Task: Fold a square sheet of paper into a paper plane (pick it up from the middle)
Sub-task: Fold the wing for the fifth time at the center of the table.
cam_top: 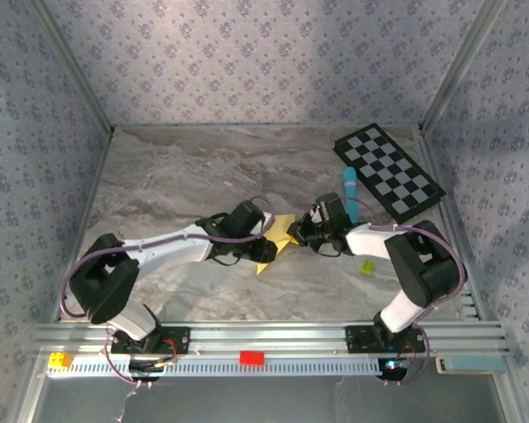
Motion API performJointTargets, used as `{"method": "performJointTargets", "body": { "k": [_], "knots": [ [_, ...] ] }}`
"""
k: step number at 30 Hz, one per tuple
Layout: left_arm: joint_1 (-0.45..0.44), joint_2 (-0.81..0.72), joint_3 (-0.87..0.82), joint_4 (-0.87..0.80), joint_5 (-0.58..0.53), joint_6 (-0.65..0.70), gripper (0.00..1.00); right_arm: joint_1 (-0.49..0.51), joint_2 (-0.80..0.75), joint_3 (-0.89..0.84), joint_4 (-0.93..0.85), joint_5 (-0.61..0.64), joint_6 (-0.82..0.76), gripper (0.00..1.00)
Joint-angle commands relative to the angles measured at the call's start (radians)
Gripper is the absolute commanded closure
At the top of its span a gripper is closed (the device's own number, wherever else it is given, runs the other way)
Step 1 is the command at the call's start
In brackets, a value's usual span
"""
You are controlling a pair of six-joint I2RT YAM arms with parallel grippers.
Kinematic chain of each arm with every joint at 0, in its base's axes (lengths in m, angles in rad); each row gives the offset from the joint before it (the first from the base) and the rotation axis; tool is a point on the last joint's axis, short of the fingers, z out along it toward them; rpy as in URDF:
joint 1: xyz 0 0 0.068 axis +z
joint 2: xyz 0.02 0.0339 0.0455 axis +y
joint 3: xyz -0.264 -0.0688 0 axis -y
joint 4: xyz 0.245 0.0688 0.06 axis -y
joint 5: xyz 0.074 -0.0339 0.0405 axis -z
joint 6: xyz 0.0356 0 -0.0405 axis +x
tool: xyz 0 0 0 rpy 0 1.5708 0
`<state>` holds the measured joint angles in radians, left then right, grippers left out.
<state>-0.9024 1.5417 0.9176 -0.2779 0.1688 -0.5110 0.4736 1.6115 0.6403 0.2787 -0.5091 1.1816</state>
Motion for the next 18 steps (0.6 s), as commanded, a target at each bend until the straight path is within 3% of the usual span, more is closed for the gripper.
{"method": "performJointTargets", "body": {
  "k": [1,7,18],
  "knots": [
    [-0.048,0.011,0.025,-0.033,-0.158,0.057,0.60,0.005,-0.019,-0.016,0.019,0.027,0.054,1.00],
    [-0.130,0.066,0.043,-0.049,-0.277,0.078,0.59,0.009,-0.027,-0.017,0.020,0.031,0.066,1.00],
    [-0.198,0.120,0.056,-0.061,-0.430,0.097,0.58,0.010,-0.035,-0.019,0.017,0.029,0.078,1.00]
  ]
}}
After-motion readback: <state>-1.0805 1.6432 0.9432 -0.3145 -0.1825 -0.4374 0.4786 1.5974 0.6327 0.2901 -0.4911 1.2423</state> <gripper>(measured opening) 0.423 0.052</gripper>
